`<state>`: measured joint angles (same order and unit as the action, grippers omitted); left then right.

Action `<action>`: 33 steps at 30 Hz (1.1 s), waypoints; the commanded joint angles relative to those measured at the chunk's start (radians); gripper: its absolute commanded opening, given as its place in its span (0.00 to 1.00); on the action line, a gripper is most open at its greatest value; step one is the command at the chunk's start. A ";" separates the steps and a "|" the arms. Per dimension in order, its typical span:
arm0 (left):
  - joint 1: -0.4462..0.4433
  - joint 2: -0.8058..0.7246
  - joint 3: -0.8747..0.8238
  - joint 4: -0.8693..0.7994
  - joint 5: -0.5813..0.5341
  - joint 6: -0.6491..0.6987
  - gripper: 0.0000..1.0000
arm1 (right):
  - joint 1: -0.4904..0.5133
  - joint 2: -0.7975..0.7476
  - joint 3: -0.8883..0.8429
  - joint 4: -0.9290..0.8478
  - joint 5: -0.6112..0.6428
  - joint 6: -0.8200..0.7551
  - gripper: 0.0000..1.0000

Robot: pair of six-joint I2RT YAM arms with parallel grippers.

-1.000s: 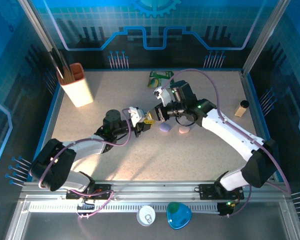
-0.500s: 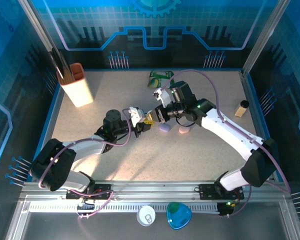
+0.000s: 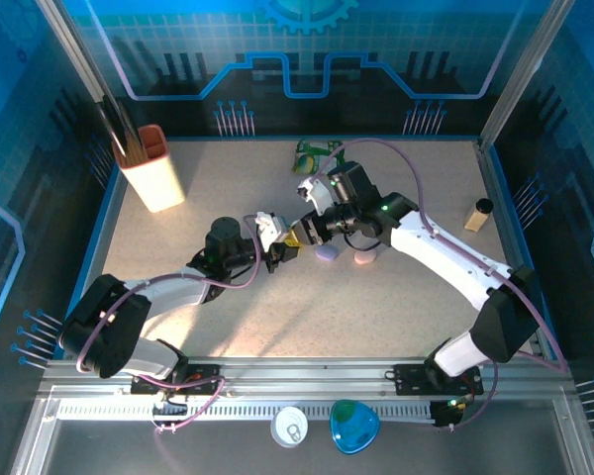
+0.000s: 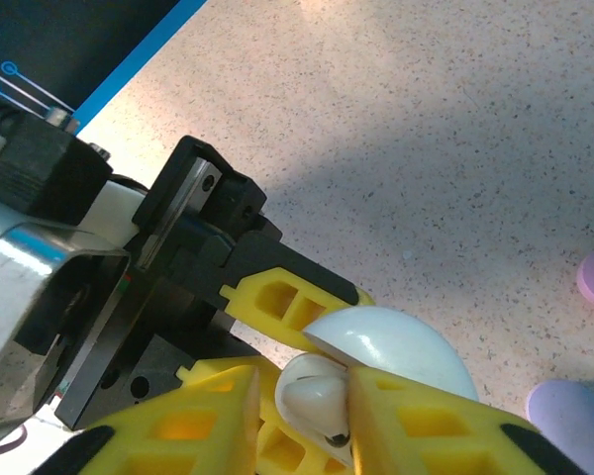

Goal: Insert wireless bluetooth earbuds into charging case

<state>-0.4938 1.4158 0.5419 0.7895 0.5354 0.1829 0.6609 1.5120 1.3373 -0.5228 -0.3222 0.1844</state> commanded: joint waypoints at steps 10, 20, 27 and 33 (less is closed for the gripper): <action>-0.006 -0.011 0.020 0.022 0.039 0.041 0.03 | -0.043 -0.128 -0.059 0.132 -0.028 0.051 0.52; -0.019 -0.035 0.027 -0.071 0.065 0.119 0.03 | -0.079 0.048 0.123 -0.097 -0.014 0.064 0.42; -0.019 -0.057 0.020 -0.081 0.035 0.100 0.03 | -0.053 0.120 0.193 -0.243 -0.022 -0.011 0.35; -0.020 -0.061 0.024 -0.083 -0.002 0.058 0.01 | -0.039 0.114 0.181 -0.314 -0.047 -0.068 0.34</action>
<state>-0.5137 1.3827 0.5423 0.6918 0.5652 0.2611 0.5976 1.6268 1.5013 -0.7254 -0.3344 0.1665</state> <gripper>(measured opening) 0.189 0.339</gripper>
